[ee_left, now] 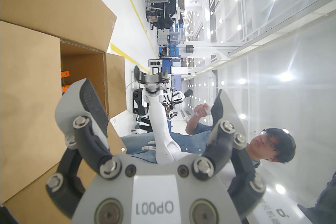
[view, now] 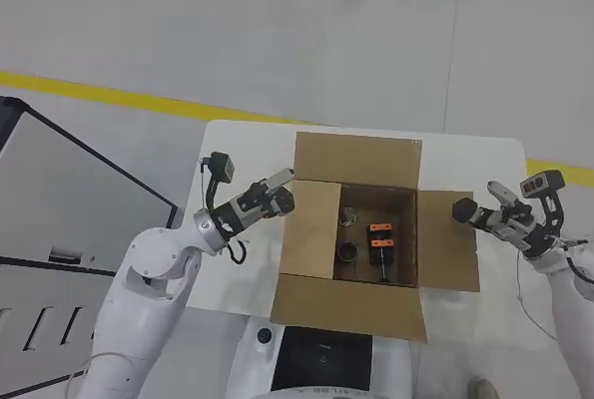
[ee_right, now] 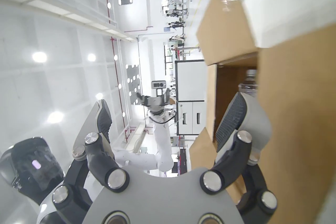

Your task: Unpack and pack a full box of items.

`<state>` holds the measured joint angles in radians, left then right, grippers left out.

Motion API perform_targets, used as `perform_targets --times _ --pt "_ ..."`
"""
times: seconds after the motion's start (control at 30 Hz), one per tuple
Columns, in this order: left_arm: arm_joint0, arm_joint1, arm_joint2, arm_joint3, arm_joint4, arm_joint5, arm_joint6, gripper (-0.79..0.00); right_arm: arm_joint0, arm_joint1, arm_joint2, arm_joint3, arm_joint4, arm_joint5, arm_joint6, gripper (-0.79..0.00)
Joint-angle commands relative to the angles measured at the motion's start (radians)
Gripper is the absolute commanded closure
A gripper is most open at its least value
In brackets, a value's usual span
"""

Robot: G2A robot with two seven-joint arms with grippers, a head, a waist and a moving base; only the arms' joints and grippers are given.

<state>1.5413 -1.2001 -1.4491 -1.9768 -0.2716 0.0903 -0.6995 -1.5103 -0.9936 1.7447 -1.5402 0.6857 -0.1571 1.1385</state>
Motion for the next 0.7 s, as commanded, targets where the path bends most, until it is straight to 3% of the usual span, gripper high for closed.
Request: perform_targets --times 0.0,0.17,0.3,0.4,0.67 --pt "0.009 0.003 -0.025 -0.003 -0.010 -0.008 -0.005 -0.785 -0.009 0.005 0.038 -0.131 0.012 0.048 -0.006 -0.785" --pt "0.040 0.010 -0.069 -0.027 -0.011 -0.023 -0.007 -0.785 0.084 0.005 -0.034 -0.289 0.014 0.129 -0.012 -0.785" --pt "0.071 0.016 -0.116 -0.039 -0.016 -0.026 0.000 -0.785 0.210 -0.005 -0.211 -0.274 -0.082 0.132 -0.043 -0.785" --pt "0.089 0.019 -0.135 -0.043 -0.021 -0.035 -0.001 -0.785 0.246 -0.018 -0.326 -0.223 -0.147 0.112 -0.096 -0.785" --pt "0.089 0.019 -0.135 -0.043 -0.021 -0.035 -0.001 -0.785 0.246 -0.018 -0.326 -0.223 -0.147 0.112 -0.096 -0.785"
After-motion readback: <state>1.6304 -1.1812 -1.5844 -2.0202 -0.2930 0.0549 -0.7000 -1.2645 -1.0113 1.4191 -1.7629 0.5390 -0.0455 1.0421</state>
